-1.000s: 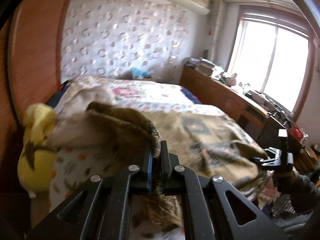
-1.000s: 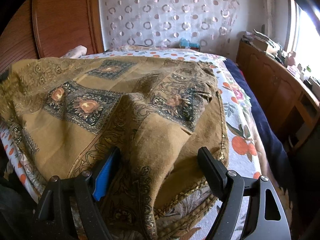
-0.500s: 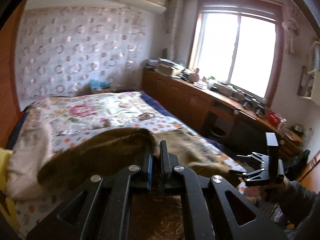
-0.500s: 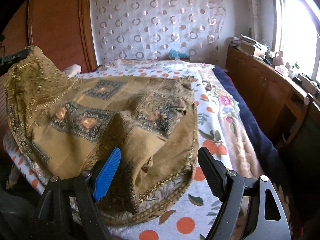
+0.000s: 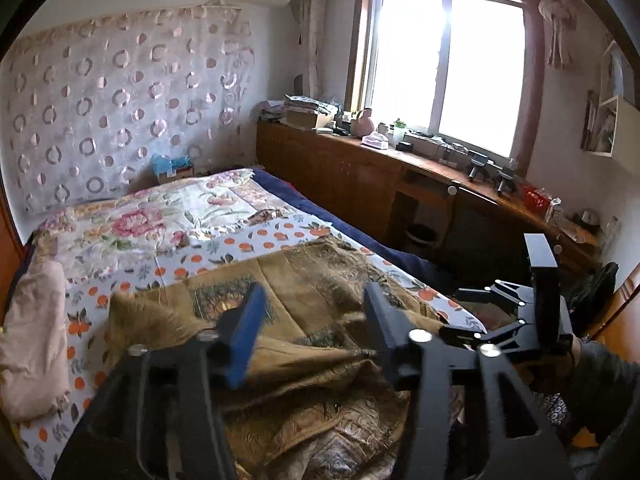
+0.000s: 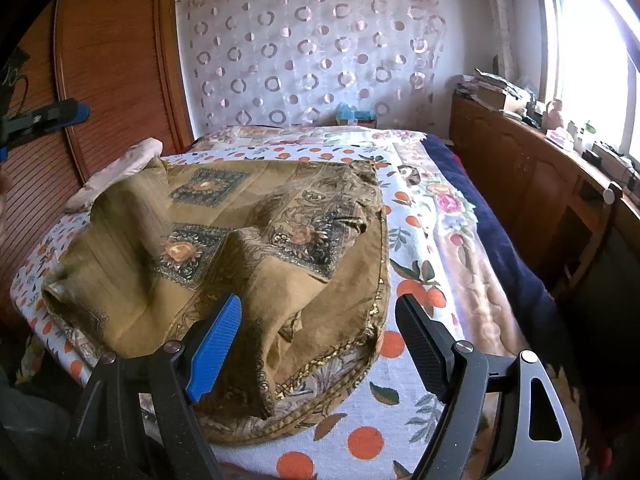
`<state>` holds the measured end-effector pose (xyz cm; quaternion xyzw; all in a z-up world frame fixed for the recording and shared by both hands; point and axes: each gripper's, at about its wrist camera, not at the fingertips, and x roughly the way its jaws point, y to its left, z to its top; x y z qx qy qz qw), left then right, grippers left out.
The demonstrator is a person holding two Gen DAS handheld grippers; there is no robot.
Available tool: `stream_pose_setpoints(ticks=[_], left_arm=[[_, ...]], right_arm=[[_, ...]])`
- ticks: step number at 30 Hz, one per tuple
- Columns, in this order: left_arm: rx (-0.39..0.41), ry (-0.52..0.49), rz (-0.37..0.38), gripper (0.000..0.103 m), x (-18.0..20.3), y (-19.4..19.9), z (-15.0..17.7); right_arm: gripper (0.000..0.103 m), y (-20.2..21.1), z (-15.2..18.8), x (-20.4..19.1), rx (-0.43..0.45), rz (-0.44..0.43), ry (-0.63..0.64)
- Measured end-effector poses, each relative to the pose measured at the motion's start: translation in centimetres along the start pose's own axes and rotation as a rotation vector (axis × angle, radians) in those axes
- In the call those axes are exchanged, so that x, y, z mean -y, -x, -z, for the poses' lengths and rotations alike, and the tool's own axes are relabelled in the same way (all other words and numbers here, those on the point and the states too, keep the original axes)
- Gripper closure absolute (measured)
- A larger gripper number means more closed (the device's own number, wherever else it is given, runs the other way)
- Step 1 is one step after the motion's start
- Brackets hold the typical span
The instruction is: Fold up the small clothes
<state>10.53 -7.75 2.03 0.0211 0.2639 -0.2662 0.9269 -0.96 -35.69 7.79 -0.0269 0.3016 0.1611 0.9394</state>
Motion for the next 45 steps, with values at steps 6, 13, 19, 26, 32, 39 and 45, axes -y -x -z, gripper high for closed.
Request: stream_pose_setpoints(ticks=[6, 13, 19, 26, 32, 39, 45], left_arm=[[-0.007, 0.054, -0.077, 0.031, -1.9, 1.1, 2.2], [-0.004, 0.122, -0.147, 0.03, -4.8, 2.8, 4.9], [-0.015, 0.151, -0.193, 0.03, -6.4, 3.7, 6.7], [-0.023, 0.178, -0.202, 0.03, -7.6, 3.7, 7.7], [-0.02, 0.183, -0.2, 0.03, -7.8, 3.7, 7.9], [-0.009, 0.175, -0.189, 0.03, -7.6, 3.8, 7.9], [-0.011, 0.162, -0.171, 0.029, -6.8, 3.4, 7.7]], right_arm=[[0.022, -0.3, -1.2, -1.4, 0.021, -0.034, 0.023], [0.022, -2.1, -2.7, -5.1, 0.024, -0.112, 0.084], [0.022, -5.4, -4.1, -8.3, -0.01, -0.216, 0.15], [0.074, -10.2, -4.8, -9.6, -0.126, -0.299, 0.181], [0.096, -7.3, -7.2, -7.9, -0.017, -0.327, 0.135], [0.096, -1.6, -9.0, -2.9, 0.094, -0.204, 0.109], [0.096, -3.8, -5.9, 2.7, -0.015, -0.025, 0.041]])
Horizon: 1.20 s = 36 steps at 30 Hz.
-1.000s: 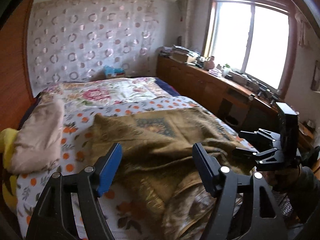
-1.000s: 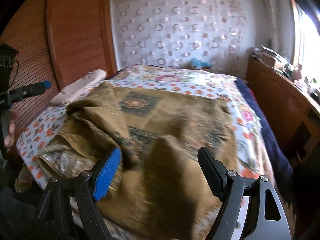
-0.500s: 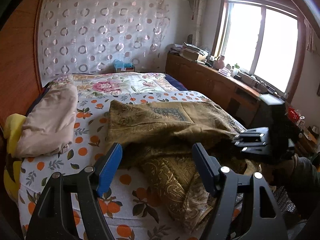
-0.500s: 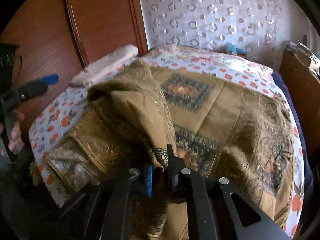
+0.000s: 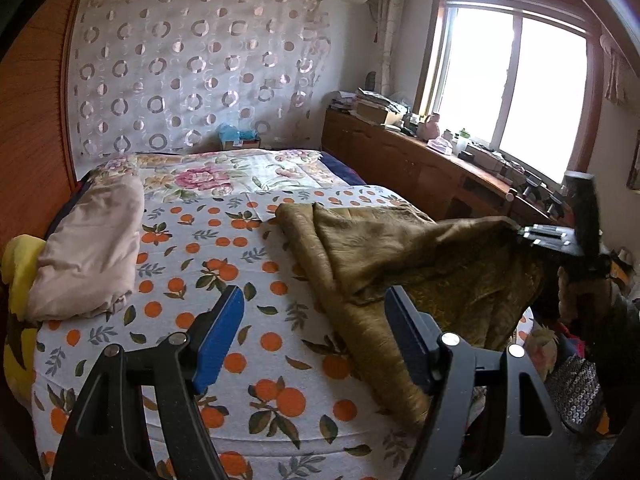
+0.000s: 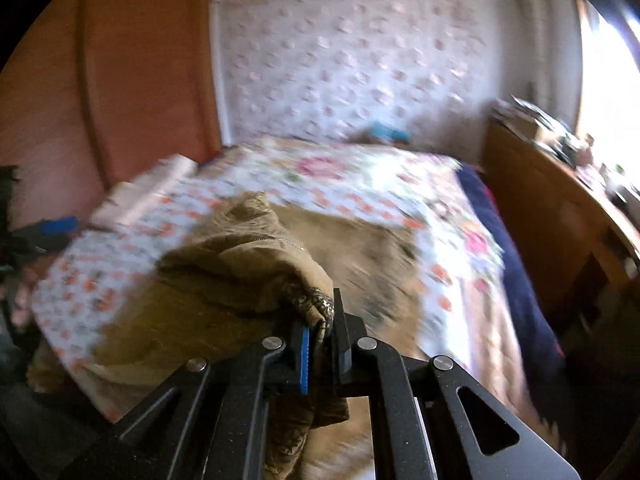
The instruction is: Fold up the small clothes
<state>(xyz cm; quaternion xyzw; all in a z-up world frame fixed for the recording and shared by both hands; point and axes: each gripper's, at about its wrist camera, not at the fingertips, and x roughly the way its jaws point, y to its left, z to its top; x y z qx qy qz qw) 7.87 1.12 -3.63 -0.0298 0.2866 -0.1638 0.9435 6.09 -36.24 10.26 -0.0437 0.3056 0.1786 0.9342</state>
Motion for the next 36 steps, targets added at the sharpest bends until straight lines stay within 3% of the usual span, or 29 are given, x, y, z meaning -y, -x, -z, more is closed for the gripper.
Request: stream_pose_setpoints(ticks=[3, 8, 10, 15, 21, 29, 36], left_arm=[[-0.008, -0.005, 0.005, 0.029, 0.3, -0.4, 0.0], [-0.015, -0.007, 0.009, 0.029, 0.8, -0.6, 0.1], [-0.015, -0.011, 0.011, 0.029, 1.0, -0.6, 0.2], [-0.016, -0.012, 0.012, 0.029, 1.5, -0.9, 0.4], [-0.03, -0.022, 0.009, 0.029, 2.0, -1.2, 0.7], [-0.032, -0.03, -0.001, 0.029, 2.3, -1.2, 0.9], [-0.04, -0.027, 0.003, 0.029, 2.2, -1.1, 1.3]], right_arm=[[0.095, -1.8, 1.5, 1.0, -0.065, 0.016, -0.016], [0.057, -2.3, 1.3, -0.1, -0.062, 0.072, 0.013], [0.052, -1.9, 0.8, -0.6, -0.039, 0.055, 0.016], [0.05, 0.6, 1.2, -2.7, 0.024, 0.021, 0.074], [0.05, -2.9, -1.4, -6.3, 0.007, -0.06, 0.151], [0.05, -10.7, -2.5, -10.4, -0.135, -0.21, 0.237], [0.05, -16.0, -3.0, -12.6, -0.253, -0.261, 0.307]])
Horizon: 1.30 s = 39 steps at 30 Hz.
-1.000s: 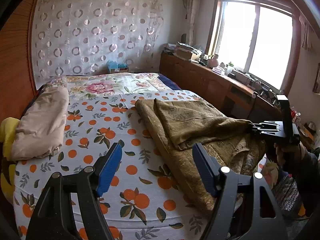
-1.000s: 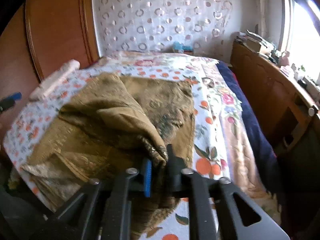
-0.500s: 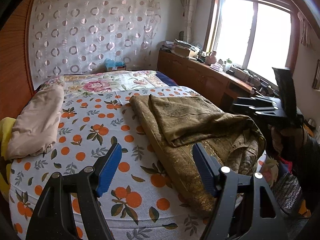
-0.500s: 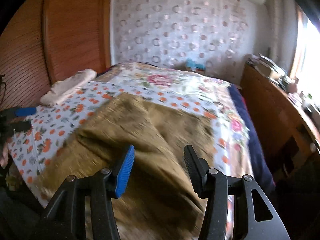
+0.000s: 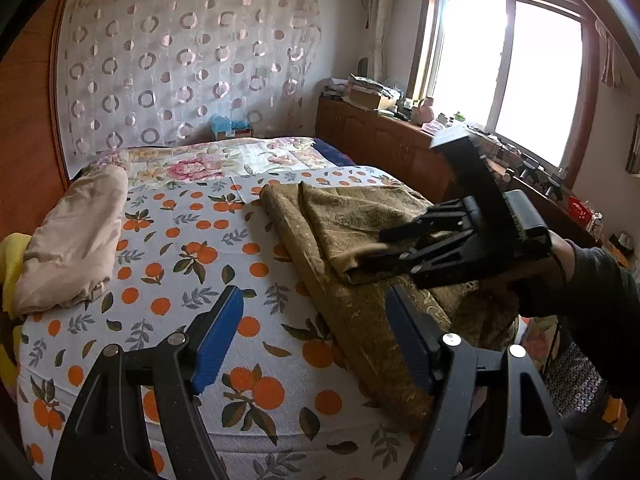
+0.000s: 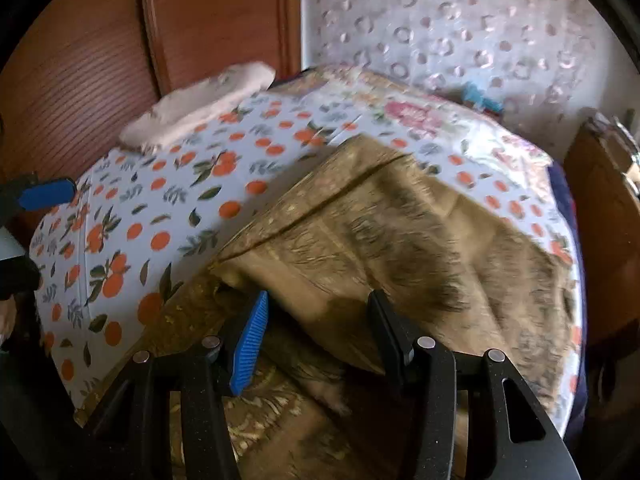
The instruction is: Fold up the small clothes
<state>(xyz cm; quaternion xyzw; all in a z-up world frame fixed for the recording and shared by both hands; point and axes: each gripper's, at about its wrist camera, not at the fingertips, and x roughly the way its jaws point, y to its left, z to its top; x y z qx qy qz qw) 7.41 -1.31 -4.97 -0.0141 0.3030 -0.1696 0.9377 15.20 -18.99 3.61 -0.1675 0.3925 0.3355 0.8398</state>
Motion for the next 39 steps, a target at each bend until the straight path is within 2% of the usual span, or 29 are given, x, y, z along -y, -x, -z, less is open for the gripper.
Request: stream_pose_setpoints(ticks=[2, 11, 15, 20, 24, 25, 26, 27, 28, 33, 39], left_arm=[[0.0, 0.0, 0.0, 0.029, 0.0, 0.1, 0.1], [-0.006, 0.0, 0.003, 0.029, -0.1, 0.0, 0.2], [-0.007, 0.0, 0.003, 0.028, -0.1, 0.1, 0.3], [-0.008, 0.001, 0.005, 0.028, -0.1, 0.1, 0.3], [-0.013, -0.002, 0.003, 0.028, -0.1, 0.0, 0.2], [-0.015, -0.003, 0.004, 0.028, -0.1, -0.1, 0.2], [-0.017, -0.005, 0.006, 0.028, -0.1, -0.1, 0.1], [-0.018, -0.006, 0.006, 0.028, -0.1, -0.2, 0.1], [-0.02, -0.008, 0.007, 0.028, 0.0, -0.2, 0.1], [-0.029, -0.008, 0.011, 0.028, 0.0, -0.5, 0.4], [-0.039, -0.01, 0.022, 0.028, 0.2, -0.9, 0.8]], right_arm=[[0.05, -0.8, -0.3, -0.3, -0.004, -0.02, 0.0], [0.05, -1.3, -0.5, -1.1, -0.02, 0.003, 0.049], [0.05, 0.4, 0.1, -1.6, 0.014, -0.063, 0.048], [0.05, -0.8, 0.2, -3.2, -0.018, -0.012, 0.116], [0.05, -1.3, -0.5, -2.6, -0.023, -0.01, 0.085], [0.051, -1.3, -0.7, -2.3, -0.02, -0.009, 0.076], [0.076, -1.4, -0.9, -2.0, -0.016, 0.0, 0.078], [0.091, -1.3, -1.1, -1.7, -0.013, 0.025, 0.081], [0.096, -1.1, -1.3, -1.2, -0.006, 0.055, 0.079], [0.097, 0.9, -2.9, 2.2, 0.049, 0.212, 0.073], [0.097, 2.6, -5.2, 9.4, 0.092, 0.416, -0.044]])
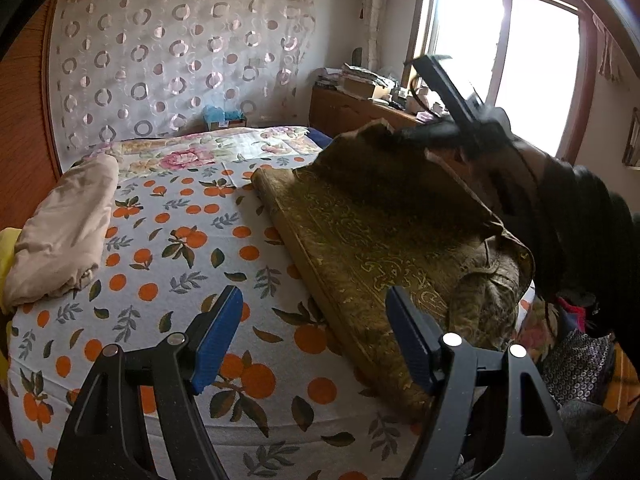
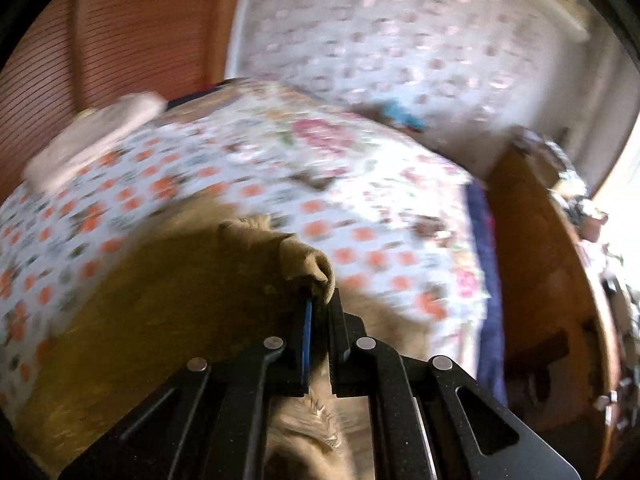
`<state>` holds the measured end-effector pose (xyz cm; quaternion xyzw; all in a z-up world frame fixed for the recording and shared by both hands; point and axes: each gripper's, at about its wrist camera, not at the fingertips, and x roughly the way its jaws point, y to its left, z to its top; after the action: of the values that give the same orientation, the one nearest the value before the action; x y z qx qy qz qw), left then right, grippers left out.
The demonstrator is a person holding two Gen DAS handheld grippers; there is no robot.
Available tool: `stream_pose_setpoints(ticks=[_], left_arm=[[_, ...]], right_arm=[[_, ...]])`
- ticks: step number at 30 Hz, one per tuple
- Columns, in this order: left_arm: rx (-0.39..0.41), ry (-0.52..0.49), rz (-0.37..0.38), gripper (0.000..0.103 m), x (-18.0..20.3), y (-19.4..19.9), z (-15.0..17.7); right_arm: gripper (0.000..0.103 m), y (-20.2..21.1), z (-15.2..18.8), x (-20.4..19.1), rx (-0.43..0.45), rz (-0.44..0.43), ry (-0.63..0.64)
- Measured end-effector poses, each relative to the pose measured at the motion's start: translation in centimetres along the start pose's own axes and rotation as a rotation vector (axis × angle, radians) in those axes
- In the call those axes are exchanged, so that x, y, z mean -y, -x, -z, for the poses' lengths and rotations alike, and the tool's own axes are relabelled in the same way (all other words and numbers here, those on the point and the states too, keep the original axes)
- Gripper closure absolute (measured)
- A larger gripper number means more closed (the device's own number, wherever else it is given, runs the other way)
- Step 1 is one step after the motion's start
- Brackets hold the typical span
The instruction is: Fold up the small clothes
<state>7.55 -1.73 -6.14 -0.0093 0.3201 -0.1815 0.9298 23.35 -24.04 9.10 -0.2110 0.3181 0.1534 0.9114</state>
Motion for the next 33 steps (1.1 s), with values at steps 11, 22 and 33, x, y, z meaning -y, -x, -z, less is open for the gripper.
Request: stream_pose_setpoints(ticks=[11, 22, 33], left_arm=[[-0.022, -0.008, 0.011, 0.028, 0.4, -0.8, 0.5], [-0.028, -0.015, 0.03, 0.028, 1.0, -0.9, 0.6], [-0.013, -0.022, 0.035, 0.028, 1.4, -0.3, 0.3]], right_arm=[[0.044, -3.4, 1.1, 4.2, -0.091, 0.129, -0.177], [0.044, 6.4, 10.0, -5.3, -0.056, -0.183, -0.087], [0.044, 9.1, 15.6, -10.2, -0.071, -0.264, -0.022]])
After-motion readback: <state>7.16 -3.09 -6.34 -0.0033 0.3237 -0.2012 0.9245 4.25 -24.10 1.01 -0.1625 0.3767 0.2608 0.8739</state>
